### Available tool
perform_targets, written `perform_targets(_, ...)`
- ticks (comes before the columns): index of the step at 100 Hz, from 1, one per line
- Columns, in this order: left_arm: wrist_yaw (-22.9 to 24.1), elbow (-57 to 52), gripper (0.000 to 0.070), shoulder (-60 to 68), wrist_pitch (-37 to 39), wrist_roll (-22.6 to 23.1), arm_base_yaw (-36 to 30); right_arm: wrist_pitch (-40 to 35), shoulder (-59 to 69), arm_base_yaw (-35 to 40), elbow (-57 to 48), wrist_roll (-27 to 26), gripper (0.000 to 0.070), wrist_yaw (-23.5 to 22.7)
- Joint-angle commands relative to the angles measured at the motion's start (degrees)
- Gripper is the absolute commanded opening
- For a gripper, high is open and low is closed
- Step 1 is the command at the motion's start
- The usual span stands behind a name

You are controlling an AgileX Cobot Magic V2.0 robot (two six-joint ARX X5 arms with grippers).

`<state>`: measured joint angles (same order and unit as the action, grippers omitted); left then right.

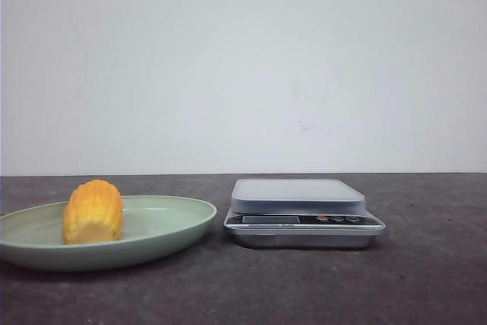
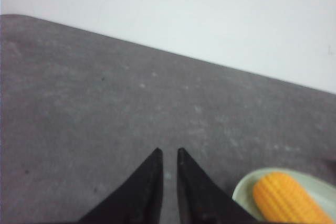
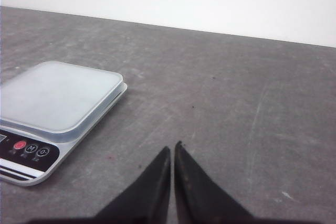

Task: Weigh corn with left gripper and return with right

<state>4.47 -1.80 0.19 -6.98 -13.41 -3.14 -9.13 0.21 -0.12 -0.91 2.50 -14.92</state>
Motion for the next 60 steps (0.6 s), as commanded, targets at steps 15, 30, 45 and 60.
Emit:
perform_targets(15,-4.48,1.05,0.0016,-0.02,-3.87,8.52,0.5,0.11,0.0,-0.13,0.11,-0.59,0.0006,-0.09)
perform_targets(30,-4.46,1.03,0.0016,-0.02,-3.87,8.37,0.5,0.11,0.0,-0.13,0.11,-0.59,0.0006,-0.09)
perform_targets(45,-4.46,1.03,0.0016,0.0,-3.78,8.02,0.5,0.11,0.0,-0.13,0.11,-0.59,0.0006,-0.09)
perform_targets(60,-4.44,1.03,0.0016,0.0,-3.78,8.02,0.5,0.11,0.0,-0.13,0.11,-0.59,0.0006,-0.09)
